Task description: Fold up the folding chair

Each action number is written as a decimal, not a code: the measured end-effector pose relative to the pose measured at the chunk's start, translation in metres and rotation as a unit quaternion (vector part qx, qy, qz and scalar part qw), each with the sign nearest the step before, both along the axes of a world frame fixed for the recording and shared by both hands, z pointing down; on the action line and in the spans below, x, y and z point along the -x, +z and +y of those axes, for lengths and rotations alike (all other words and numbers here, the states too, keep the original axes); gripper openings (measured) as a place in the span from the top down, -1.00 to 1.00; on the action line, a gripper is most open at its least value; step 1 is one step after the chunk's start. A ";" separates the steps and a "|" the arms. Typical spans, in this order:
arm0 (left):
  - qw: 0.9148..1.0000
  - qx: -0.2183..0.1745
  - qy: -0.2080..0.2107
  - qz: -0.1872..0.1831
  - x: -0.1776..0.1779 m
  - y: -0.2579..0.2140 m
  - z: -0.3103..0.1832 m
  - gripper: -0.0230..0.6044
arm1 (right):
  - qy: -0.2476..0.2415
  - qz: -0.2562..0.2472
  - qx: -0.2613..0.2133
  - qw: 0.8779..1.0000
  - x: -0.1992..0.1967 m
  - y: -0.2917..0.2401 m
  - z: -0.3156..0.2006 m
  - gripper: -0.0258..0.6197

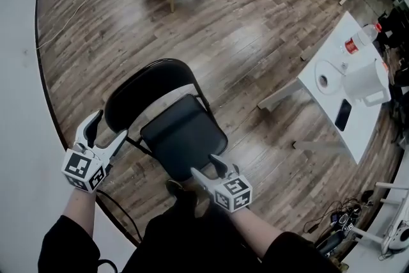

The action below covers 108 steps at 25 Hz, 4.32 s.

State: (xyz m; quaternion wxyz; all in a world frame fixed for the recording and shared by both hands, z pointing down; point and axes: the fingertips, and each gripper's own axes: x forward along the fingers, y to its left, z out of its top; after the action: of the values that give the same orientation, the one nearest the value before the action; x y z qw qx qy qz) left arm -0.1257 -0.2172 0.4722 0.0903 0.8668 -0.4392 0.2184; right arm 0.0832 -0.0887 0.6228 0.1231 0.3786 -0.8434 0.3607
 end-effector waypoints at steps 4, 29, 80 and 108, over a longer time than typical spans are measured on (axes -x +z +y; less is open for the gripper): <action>1.000 0.009 0.008 -0.011 0.000 0.015 -0.012 -0.28 | 0.013 -0.008 0.026 1.000 -0.005 0.021 0.005 -0.02; 0.990 0.067 0.040 -0.119 0.018 0.101 -0.077 -0.43 | 0.086 -0.040 0.150 0.984 -0.033 0.162 0.026 -0.21; 0.968 0.151 0.054 -0.192 0.088 0.191 -0.122 -0.45 | 0.204 -0.172 0.328 0.906 -0.040 0.385 0.064 -0.41; 0.957 0.197 0.105 -0.185 0.080 0.206 -0.119 0.11 | 0.274 -0.296 0.278 0.872 -0.051 0.412 0.019 -0.12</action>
State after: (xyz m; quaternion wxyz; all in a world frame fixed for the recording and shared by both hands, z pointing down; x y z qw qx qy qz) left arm -0.2060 -0.3358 0.6782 0.1533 0.8174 -0.3027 0.4655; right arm 0.1345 -0.0697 1.0352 -0.1355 0.4201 -0.5682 0.6945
